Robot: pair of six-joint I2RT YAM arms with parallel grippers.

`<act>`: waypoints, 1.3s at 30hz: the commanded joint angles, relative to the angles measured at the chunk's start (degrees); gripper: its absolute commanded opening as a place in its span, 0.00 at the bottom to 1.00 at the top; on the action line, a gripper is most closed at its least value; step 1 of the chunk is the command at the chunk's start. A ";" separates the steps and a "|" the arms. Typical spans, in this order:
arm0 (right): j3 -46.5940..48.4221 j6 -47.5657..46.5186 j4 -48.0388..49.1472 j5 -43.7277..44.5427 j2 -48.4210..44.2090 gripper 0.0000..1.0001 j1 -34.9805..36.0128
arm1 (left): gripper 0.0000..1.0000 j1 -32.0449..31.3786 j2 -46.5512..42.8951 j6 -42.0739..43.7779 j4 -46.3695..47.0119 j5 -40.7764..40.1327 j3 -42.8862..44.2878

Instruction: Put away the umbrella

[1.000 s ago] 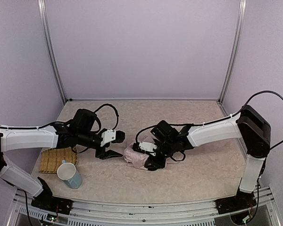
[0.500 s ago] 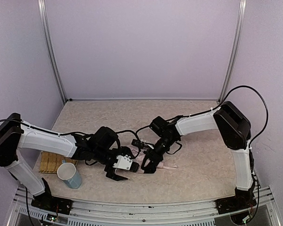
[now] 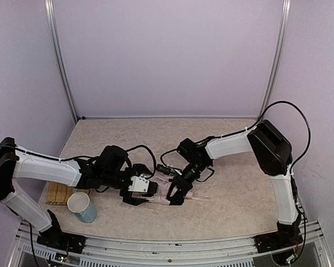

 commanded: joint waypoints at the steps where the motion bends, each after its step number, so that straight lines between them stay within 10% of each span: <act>1: -1.94 2.08 -4.10 5.39 5.70 0.19 0.25 | 0.99 1.24 8.25 -1.03 -1.24 1.40 4.06; 9: -1.73 4.81 -0.98 5.13 5.89 0.20 -0.80 | 0.90 0.97 13.19 -1.87 -7.53 2.25 6.24; 15: -3.34 8.86 6.47 6.64 2.70 0.36 -1.05 | 0.41 0.72 17.80 -5.61 -12.52 -0.36 11.20; 24: -18.29 11.97 25.83 17.23 -16.24 0.70 -1.25 | 0.33 1.70 23.47 -8.34 -27.47 5.35 18.21; 39: -45.43 -13.44 46.63 57.57 -46.43 0.79 13.65 | 0.24 5.93 34.01 -10.99 -42.79 17.58 29.43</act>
